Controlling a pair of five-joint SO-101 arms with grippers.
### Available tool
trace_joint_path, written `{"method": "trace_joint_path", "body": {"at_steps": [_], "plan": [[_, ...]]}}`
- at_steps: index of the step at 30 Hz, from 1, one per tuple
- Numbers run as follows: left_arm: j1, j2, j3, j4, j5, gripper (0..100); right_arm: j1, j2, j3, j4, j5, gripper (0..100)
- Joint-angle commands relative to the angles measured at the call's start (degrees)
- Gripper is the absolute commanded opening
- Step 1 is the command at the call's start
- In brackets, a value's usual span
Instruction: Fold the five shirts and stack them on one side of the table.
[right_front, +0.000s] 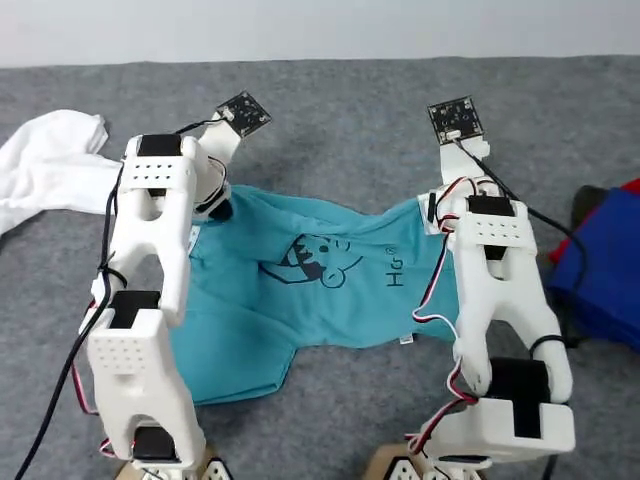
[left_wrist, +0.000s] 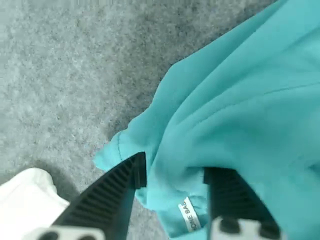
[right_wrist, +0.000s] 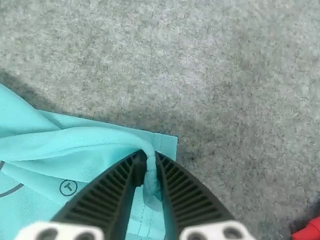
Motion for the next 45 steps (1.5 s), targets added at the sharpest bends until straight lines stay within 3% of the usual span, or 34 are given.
{"method": "trace_joint_path", "body": {"at_steps": [1,14,19,26,30,37,45], "plan": [[-0.35,-0.97,-2.77,0.35,1.14,21,0.48,-0.92,-0.35,-0.22,0.00,0.8],[-1.41,-6.33,-14.90,5.19,3.25,19,0.48,-1.01,-0.35,-0.22,0.09,0.8],[0.79,-8.44,-15.34,14.24,2.99,18,0.57,-1.01,-0.35,-0.13,0.09,0.8],[3.87,-8.18,-14.02,27.34,0.26,3,1.10,-3.91,-0.35,4.26,0.09,0.8],[4.48,-8.09,-7.25,23.82,-0.35,4,1.01,-5.93,-0.35,7.69,0.09,0.8],[6.68,-4.04,1.89,10.99,-0.35,17,1.10,-7.43,-0.35,10.51,0.09,0.8],[10.11,-1.49,1.98,13.19,-4.75,18,1.19,-7.52,-0.26,10.95,-2.20,0.8]]}}
